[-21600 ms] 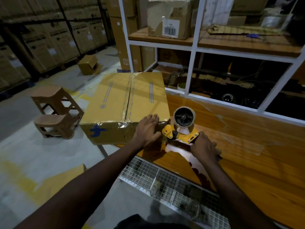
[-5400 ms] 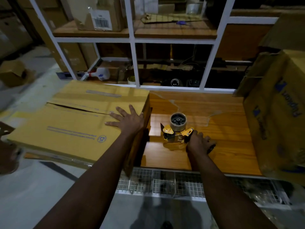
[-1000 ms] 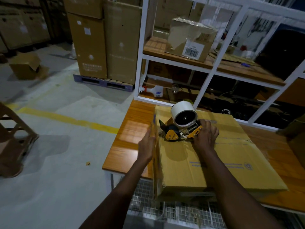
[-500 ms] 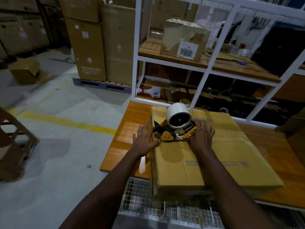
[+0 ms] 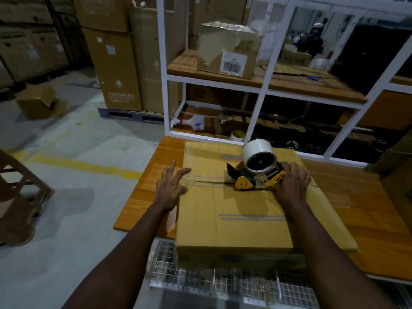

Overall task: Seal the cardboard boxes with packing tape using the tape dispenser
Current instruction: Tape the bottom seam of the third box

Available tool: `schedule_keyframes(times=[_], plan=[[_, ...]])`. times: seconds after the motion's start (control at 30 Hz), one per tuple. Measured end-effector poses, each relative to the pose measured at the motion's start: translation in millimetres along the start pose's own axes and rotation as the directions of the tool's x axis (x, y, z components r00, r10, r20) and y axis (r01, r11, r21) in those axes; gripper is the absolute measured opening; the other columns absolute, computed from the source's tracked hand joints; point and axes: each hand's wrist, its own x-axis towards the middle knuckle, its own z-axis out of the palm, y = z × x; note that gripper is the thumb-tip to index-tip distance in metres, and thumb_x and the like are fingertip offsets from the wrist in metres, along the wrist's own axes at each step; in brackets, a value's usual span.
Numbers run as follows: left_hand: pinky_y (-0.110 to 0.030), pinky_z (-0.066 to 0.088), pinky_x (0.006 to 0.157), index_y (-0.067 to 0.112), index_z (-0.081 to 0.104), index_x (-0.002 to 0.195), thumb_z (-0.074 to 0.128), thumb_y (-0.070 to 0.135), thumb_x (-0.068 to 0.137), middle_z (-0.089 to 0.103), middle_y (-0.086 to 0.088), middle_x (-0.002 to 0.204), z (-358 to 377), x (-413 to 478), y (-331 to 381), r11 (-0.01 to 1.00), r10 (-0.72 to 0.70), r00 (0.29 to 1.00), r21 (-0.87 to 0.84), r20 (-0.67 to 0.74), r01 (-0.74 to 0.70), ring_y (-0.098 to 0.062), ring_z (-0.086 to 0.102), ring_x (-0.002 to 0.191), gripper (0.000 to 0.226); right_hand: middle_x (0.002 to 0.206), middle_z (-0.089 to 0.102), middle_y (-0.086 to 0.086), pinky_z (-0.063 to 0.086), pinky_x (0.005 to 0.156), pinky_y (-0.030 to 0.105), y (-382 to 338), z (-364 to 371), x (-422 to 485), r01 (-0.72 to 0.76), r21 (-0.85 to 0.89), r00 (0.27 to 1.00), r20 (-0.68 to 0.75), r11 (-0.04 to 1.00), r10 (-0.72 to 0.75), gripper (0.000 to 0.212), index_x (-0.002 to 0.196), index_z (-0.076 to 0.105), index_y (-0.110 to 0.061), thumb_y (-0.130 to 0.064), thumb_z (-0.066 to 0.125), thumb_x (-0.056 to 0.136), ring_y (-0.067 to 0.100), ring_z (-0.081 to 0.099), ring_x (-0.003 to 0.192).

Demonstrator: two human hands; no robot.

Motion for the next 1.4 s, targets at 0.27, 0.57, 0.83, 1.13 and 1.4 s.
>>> schedule_keyframes(times=[0.27, 0.57, 0.83, 1.13, 1.4], plan=[[-0.068, -0.003, 0.113, 0.022, 0.000, 0.158, 0.020, 0.052, 0.102, -0.014, -0.005, 0.164, 11, 6, 86, 0.770, -0.100, 0.955, 0.630, 0.279, -0.104, -0.033, -0.013, 0.150, 0.067, 0.110, 0.050, 0.008, 0.031, 0.096, 0.050, -3, -5, -6, 0.035, -0.051, 0.999, 0.033, 0.998, -0.034, 0.053, 0.120, 0.051, -0.025, -0.021, 0.072, 0.071, 0.035, 0.046, 0.098], [-0.047, -0.001, 0.122, 0.022, -0.007, 0.157, 0.014, 0.060, 0.100, -0.018, -0.009, 0.163, 32, -1, 105, 0.773, -0.249, 0.950, 0.629, 0.190, 0.077, -0.032, -0.015, 0.150, 0.073, 0.107, 0.051, 0.006, 0.031, 0.095, 0.052, -2, -7, -5, 0.034, -0.028, 0.999, 0.022, 0.999, -0.034, 0.044, 0.123, 0.050, -0.030, -0.020, 0.061, 0.082, 0.034, 0.046, 0.094], [-0.045, -0.001, 0.122, 0.023, -0.011, 0.157, 0.014, 0.059, 0.101, -0.020, -0.012, 0.162, 29, 0, 110, 0.756, -0.301, 0.937, 0.644, 0.177, 0.121, -0.032, -0.016, 0.150, 0.071, 0.111, 0.049, 0.004, 0.031, 0.095, 0.051, 12, -7, -2, 0.077, 0.046, 0.995, 0.058, 0.996, -0.080, 0.048, 0.126, 0.045, -0.034, -0.022, 0.062, 0.082, 0.032, 0.045, 0.096], [-0.044, -0.003, 0.122, 0.025, -0.012, 0.156, 0.015, 0.060, 0.101, -0.020, -0.011, 0.162, 28, -3, 121, 0.724, -0.340, 0.925, 0.675, 0.170, 0.142, -0.030, -0.015, 0.150, 0.071, 0.112, 0.049, 0.003, 0.033, 0.092, 0.049, 17, -9, -3, 0.058, 0.092, 0.996, 0.069, 0.994, -0.064, 0.051, 0.126, 0.042, -0.036, -0.025, 0.065, 0.081, 0.031, 0.045, 0.097], [-0.045, 0.000, 0.122, 0.028, -0.010, 0.156, 0.014, 0.060, 0.101, -0.016, -0.012, 0.163, 24, -5, 111, 0.689, -0.356, 0.925, 0.706, 0.134, 0.163, -0.034, -0.012, 0.151, 0.068, 0.105, 0.052, 0.004, 0.028, 0.083, 0.044, 92, -12, 26, -0.052, 0.087, 0.999, 0.007, 0.995, 0.052, 0.029, 0.109, 0.054, -0.034, -0.032, 0.063, 0.082, 0.031, 0.043, 0.090]])
